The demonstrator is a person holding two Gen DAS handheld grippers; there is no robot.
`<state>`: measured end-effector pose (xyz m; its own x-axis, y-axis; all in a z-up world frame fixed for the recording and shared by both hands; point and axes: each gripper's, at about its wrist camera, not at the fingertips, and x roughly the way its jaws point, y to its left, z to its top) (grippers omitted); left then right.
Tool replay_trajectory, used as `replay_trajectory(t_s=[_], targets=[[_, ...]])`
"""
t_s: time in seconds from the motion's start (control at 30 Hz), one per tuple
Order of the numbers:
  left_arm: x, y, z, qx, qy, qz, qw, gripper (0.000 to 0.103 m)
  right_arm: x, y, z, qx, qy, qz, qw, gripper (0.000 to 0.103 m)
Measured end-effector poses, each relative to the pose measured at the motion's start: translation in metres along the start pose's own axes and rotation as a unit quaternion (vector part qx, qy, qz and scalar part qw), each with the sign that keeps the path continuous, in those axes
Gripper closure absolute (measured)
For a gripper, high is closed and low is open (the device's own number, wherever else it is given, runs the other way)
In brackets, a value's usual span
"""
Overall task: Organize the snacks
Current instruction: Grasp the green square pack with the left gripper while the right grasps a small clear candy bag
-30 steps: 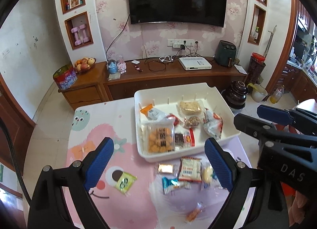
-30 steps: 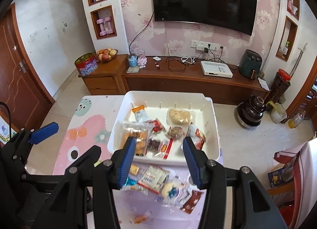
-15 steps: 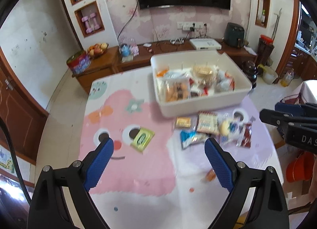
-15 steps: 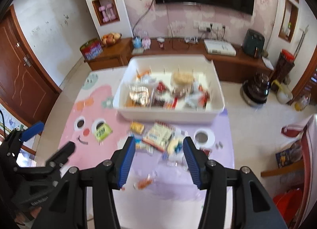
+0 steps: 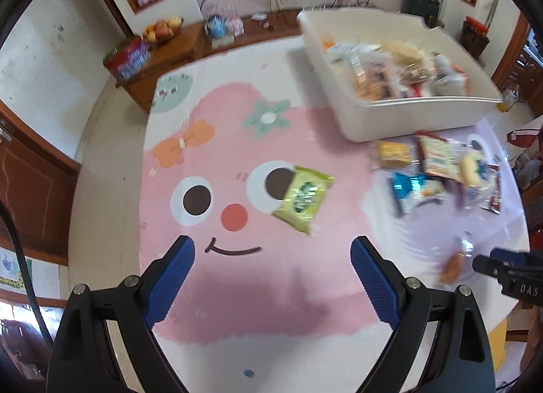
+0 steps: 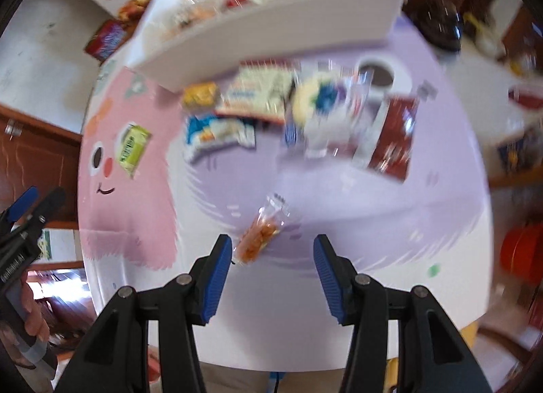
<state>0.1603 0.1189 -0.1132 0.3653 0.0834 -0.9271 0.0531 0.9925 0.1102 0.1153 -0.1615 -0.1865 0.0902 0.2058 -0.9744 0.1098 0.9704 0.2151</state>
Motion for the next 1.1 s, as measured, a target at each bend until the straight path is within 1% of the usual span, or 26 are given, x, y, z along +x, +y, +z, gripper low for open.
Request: replay_trajectory(t_s=[0.1,0.17,0.2,0.23,0.3,0.33,0.4,0.47,0.53,0.57,0.6,0.63,0.7,0.73,0.77,0.8,0.83,0.9,1.0,1.1], targets=[[0.028,0.016,0.012,-0.004,0.023,-0.024,0.9994,0.01,0.02,0.003,0.002,0.027,0.015,-0.003,1.0,0.052],[0.045,0.02,0.018,-0.003,0.036,-0.043,0.9984,0.01,0.032,0.004,0.003,0.043,0.024,-0.005,0.999,0.053],[0.052,0.019,0.021,0.001,0.043,-0.048,0.9979,0.01,0.036,0.004,0.004,0.048,0.027,-0.006,0.998,0.053],[0.058,0.017,0.023,0.006,0.047,-0.05,0.9976,0.01,0.043,0.005,0.003,0.057,0.034,-0.008,0.998,0.05],[0.075,0.01,0.028,0.027,0.056,-0.053,0.9967,0.01,0.042,0.012,0.005,0.056,0.017,-0.016,0.998,0.052],[0.081,0.007,0.029,0.033,0.059,-0.055,0.9962,0.01,0.043,0.014,0.006,0.053,0.021,-0.021,0.998,0.052],[0.094,0.0,0.033,0.046,0.067,-0.061,0.9948,0.01,0.044,0.022,0.008,0.047,0.014,-0.042,0.998,0.054],[0.108,-0.01,0.035,0.06,0.074,-0.065,0.9933,0.011,0.045,0.028,0.008,0.043,0.008,-0.062,0.997,0.059],[0.118,-0.016,0.037,0.07,0.082,-0.065,0.992,0.012,0.045,0.033,0.007,0.036,0.002,-0.092,0.995,0.075],[0.122,-0.018,0.037,0.073,0.087,-0.066,0.9913,0.014,0.044,0.034,0.006,0.033,-0.001,-0.1,0.994,0.078],[0.126,-0.02,0.037,0.076,0.093,-0.071,0.9902,0.022,0.044,0.032,0.005,0.033,-0.003,-0.104,0.994,0.082],[0.129,-0.021,0.037,0.079,0.1,-0.076,0.9889,0.028,0.043,0.032,0.004,0.034,-0.006,-0.102,0.994,0.082],[0.131,-0.021,0.037,0.074,0.099,-0.091,0.9882,0.037,0.043,0.03,0.003,0.038,-0.008,-0.102,0.994,0.082],[0.131,-0.022,0.037,0.078,0.095,-0.093,0.988,0.044,0.042,0.028,0.002,0.039,-0.008,-0.103,0.994,0.083],[0.13,-0.024,0.037,0.083,0.091,-0.095,0.9878,0.048,0.042,0.029,0.001,0.038,-0.008,-0.106,0.994,0.083],[0.13,-0.026,0.036,0.089,0.088,-0.097,0.9874,0.062,0.042,0.029,0.0,0.036,-0.007,-0.11,0.993,0.083],[0.128,-0.029,0.036,0.098,0.082,-0.1,0.9868,0.068,0.044,0.029,-0.004,0.033,-0.007,-0.113,0.993,0.083],[0.129,-0.036,0.032,0.109,0.08,-0.094,0.9863,0.068,0.047,0.033,-0.009,0.028,-0.002,-0.113,0.993,0.084],[0.129,-0.039,0.029,0.11,0.083,-0.101,0.9852,0.068,0.047,0.038,-0.012,0.031,0.001,-0.106,0.994,0.084],[0.125,-0.038,0.025,0.108,0.082,-0.107,0.9851,0.068,0.039,0.044,-0.016,0.027,-0.006,-0.106,0.994,0.084]])
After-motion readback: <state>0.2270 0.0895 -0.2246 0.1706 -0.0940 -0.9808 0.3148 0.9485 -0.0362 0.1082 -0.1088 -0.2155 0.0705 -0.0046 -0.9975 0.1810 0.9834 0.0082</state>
